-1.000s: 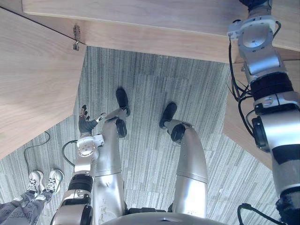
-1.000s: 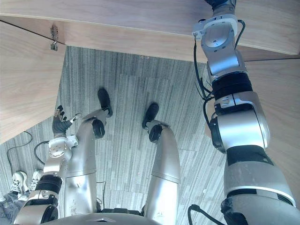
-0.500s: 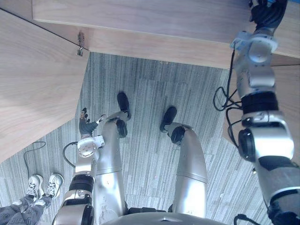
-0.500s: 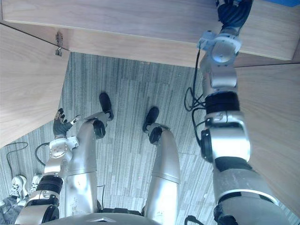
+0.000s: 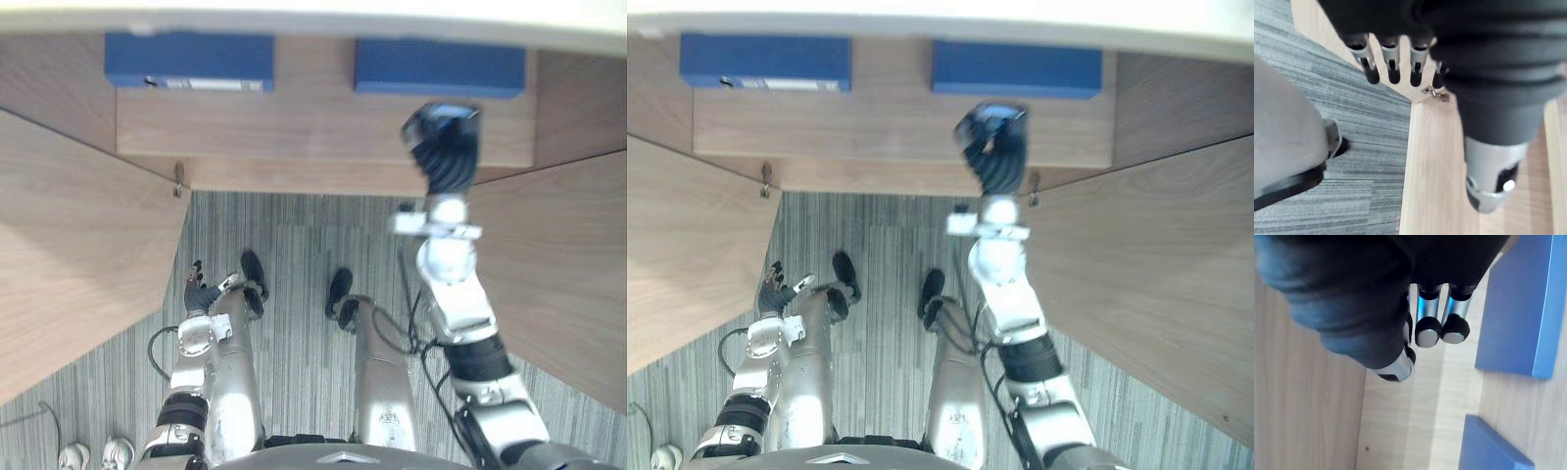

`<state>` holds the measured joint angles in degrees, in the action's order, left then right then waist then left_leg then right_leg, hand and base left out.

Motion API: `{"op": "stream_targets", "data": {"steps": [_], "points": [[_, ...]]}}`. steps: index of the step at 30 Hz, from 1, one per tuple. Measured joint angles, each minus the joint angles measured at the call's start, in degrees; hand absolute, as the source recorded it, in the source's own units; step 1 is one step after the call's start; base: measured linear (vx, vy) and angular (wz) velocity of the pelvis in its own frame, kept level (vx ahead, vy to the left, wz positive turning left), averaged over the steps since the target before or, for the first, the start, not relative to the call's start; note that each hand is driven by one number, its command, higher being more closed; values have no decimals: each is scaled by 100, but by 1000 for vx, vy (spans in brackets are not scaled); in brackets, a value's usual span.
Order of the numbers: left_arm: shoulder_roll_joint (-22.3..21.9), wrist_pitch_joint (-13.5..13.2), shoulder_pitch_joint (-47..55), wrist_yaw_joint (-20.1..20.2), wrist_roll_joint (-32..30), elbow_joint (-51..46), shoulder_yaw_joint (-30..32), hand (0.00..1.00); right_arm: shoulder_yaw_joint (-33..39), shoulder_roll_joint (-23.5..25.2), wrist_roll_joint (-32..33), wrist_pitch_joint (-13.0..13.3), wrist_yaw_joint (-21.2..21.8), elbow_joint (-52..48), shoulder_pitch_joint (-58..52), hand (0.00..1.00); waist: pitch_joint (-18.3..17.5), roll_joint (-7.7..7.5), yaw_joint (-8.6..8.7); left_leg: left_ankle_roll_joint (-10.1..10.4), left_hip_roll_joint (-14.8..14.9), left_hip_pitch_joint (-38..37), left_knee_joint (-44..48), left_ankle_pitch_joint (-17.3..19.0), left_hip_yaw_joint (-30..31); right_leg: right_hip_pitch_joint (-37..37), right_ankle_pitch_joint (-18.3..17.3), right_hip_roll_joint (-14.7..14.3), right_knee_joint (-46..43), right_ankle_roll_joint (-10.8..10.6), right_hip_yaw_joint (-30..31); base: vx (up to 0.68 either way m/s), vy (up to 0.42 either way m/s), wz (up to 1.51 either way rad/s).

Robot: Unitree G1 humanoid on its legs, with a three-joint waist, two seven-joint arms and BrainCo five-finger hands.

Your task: Walk over to the cabinet, pick up the folder, carry it to the office cabinet, place the folder inside the office cabinet, then close the office cabinet door

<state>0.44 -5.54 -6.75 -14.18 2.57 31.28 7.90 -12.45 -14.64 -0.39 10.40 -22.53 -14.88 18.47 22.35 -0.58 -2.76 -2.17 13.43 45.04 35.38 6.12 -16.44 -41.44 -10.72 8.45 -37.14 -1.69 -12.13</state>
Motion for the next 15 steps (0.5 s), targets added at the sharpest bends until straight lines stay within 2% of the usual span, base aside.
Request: {"op": "stream_targets", "data": {"steps": [4, 5, 6, 8, 10, 15], "points": [[-96, 11, 158, 76, -172, 281, -26, 0, -552, 348, -344, 17, 519, 114, -946, 100, -241, -55, 37, 31, -42, -777, -394, 22, -130, 819, 119, -78, 599, -84, 4, 164, 11, -8], [-58, 14, 229, 79, -173, 460, -98, 0, -691, 480, -485, 73, 656, 369, -1230, 100, -322, -168, 58, 45, -117, -1161, -623, 11, -238, 1121, 136, -70, 765, -112, 78, 178, 28, -12], [-28, 15, 263, 83, -178, 582, -148, 0, -736, 530, -586, 74, 743, 532, -1348, 100, -381, -211, 67, 63, -160, -1332, -712, -2, -261, 1256, 149, -69, 868, -130, 109, 162, 26, -12], [82, 33, 411, 104, -316, 1051, -366, 0, -786, 564, -948, 73, 1019, 1379, -1647, 100, -719, -295, 153, 134, -346, -1779, -1208, -108, -290, 1623, 267, -80, 1317, -192, 191, 151, 25, -7], [150, 56, 435, 133, -401, 1322, -442, 0, -651, 567, -1137, 49, 1140, 2160, -1711, 100, -818, -293, 194, 160, -453, -2058, -1546, -241, -321, 1927, 426, -106, 1704, -218, 207, 146, 12, -9], [323, 75, 497, 215, -577, 1580, -491, 0, -341, 576, -1707, -202, 1205, 4008, -1736, 100, -866, -281, 211, 232, -616, -2681, -2158, -485, -269, 2612, 807, -206, 2495, -257, 264, 85, 13, -10]]}}
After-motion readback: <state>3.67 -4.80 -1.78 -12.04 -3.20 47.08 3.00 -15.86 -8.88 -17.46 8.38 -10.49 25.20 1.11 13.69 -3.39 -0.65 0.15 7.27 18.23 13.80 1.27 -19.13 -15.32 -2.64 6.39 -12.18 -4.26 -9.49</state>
